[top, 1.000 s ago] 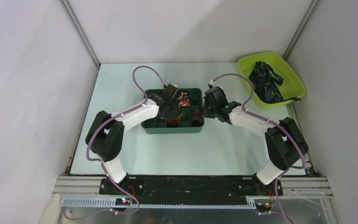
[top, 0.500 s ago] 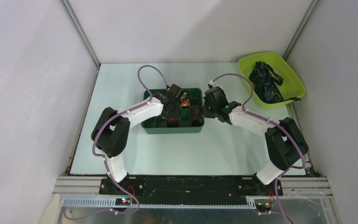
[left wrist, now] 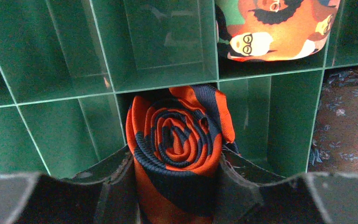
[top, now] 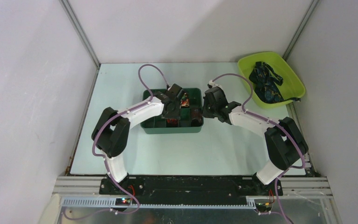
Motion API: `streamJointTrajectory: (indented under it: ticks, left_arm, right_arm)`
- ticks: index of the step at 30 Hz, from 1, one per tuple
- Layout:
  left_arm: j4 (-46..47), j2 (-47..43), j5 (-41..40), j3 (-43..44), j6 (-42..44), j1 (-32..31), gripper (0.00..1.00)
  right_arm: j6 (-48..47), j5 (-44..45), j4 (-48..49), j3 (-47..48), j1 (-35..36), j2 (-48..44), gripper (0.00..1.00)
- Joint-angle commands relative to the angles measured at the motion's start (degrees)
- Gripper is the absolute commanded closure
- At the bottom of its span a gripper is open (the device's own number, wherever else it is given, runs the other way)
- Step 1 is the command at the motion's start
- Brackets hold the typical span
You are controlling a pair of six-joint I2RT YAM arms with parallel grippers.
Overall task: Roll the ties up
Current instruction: Place the tie in the storage box.
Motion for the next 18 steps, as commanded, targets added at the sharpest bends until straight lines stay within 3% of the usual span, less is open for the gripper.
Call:
streamJointTrajectory:
  ticks: [1, 13, 18]
  left_arm:
    - [-1.43, -3.37, -2.86, 2.94, 1.53, -0.21, 0.50]
    - [-1.82, -4.42, -2.83, 3.16, 1.03, -0.16, 0.28]
    - [-1.95, -4.60, -2.60, 3.48, 0.95, -0.18, 0.24]
  right_arm:
    - [-1.56, -2.02, -1.52, -1.04, 0.94, 1.66, 1.00]
    - [-1.63, -2.36, -1.25, -1.06, 0.93, 1.97, 1.00]
    - [-1.63, -2.49, -1.08, -1.02, 0.94, 1.95, 1.00]
